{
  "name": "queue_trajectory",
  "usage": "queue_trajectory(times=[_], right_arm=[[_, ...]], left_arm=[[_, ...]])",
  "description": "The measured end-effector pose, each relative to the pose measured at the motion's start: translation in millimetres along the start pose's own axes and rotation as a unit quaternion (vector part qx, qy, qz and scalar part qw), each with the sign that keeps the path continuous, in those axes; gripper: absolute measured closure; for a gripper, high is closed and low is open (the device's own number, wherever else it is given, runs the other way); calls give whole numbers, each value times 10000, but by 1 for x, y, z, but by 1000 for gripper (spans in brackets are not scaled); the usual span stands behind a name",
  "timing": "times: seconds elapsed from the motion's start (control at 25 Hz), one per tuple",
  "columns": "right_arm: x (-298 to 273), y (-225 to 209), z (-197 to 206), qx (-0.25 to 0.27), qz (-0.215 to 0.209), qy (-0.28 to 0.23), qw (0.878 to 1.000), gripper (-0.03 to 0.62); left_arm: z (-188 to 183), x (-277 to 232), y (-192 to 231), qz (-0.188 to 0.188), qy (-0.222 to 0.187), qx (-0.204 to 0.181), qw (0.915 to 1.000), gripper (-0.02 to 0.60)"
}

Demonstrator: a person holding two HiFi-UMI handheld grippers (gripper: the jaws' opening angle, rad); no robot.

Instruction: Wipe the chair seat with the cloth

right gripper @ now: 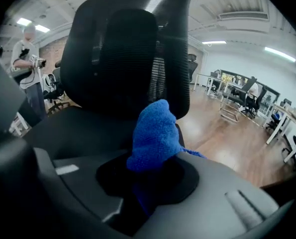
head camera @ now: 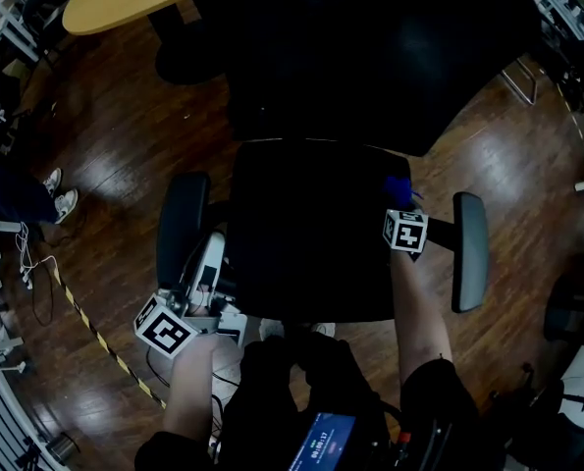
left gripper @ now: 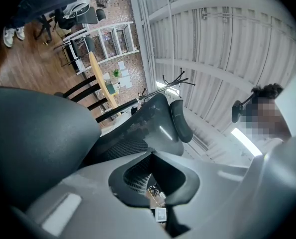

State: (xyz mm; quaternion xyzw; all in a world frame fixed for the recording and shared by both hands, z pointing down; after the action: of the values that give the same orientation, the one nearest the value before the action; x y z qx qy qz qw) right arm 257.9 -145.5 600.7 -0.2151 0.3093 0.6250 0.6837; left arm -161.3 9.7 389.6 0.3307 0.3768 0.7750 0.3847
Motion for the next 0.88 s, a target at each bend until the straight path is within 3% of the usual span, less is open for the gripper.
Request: queue_trajectory(times=[0.2,0.28,0.48,0.68,0.76,0.88], right_arm=[[4,-2,-3,-114,183,-70,9997,511],[8,17,-9,-359,22,-228,9991,511],[14,150,-31,-26,-1266,-518,9906,511],[29,302,-40,473,-2765,-570,9582,511],[29,342,-28,694,-3064,-402,9485,511],[29,357,-18,819,-3098,-536,9458,511]], left_arm=[[6,-5,-2,23,-45,44,10000,589],[6,-8,-4,74,-52,65,9999,589],[4,-7,-9,158,-39,129,9998,589],[3,-8,-15,207,-53,133,9997,589],[3,-6,-16,207,-26,125,9997,589],[2,-1,-15,200,-18,101,9997,589]])
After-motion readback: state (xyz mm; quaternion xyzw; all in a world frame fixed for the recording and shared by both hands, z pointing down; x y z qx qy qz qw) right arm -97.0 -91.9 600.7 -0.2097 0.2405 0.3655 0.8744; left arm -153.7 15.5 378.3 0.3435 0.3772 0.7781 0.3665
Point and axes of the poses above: the fingertips, and each gripper's own axes: x backward along the fingers, y to its left, z out of its underside, the point moved 7 cm from there along x, backward along the fingers, and after that the axes turned 5 degrees about z, right-handed, at the moved point
